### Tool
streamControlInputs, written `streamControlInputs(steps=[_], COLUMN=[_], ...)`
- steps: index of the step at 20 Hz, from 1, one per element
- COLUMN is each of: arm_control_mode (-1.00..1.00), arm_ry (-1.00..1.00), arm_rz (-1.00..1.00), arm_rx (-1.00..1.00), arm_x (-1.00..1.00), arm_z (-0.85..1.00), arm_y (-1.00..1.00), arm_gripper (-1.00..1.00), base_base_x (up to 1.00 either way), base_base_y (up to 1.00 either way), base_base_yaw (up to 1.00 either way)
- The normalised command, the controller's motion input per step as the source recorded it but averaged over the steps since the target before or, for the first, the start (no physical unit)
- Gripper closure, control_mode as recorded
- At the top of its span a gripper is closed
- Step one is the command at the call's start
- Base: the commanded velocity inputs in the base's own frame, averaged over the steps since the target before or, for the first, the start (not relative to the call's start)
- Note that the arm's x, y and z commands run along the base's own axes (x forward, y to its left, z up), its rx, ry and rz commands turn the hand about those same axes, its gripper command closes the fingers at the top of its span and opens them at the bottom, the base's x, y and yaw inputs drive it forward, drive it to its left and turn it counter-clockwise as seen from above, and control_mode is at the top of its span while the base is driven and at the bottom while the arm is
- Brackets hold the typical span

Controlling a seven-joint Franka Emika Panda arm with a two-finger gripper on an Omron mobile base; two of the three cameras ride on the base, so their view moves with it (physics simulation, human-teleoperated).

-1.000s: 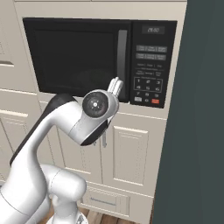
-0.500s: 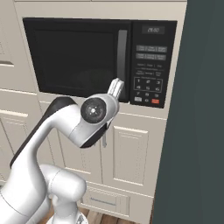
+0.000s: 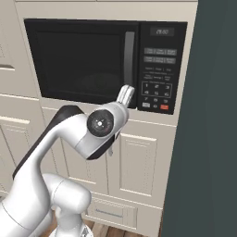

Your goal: Pick the corn from the counter and place it in the microwave. Then turn on the microwave.

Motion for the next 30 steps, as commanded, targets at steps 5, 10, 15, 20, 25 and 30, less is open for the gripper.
streamControlInputs(steps=[5,10,15,20,25,30], arm_control_mode=[-1.00,-1.00,-1.00,-1.00,-1.00,-1.00], arm_ry=[-0.01,-0.02,-0.04,-0.02,-0.01,0.00], arm_rz=[-0.01,0.00,0.00,0.00,0.00,0.00], arm_rx=[0.00,0.00,0.00,0.00,0.00,0.00], arm_x=[0.00,0.07,0.09,0.09,0.06,0.08], arm_z=[0.00,-0.01,-0.03,-0.06,-0.08,-0.04], arm_y=[-0.12,-0.06,-0.02,0.00,-0.05,-0.05], arm_gripper=[1.00,1.00,1.00,1.00,1.00,1.00], base_base_x=[0.00,0.00,0.00,0.00,0.00,0.00], base_base_y=[0.00,0.00,0.00,0.00,0.00,0.00], base_base_yaw=[0.00,0.00,0.00,0.00,0.00,0.00])
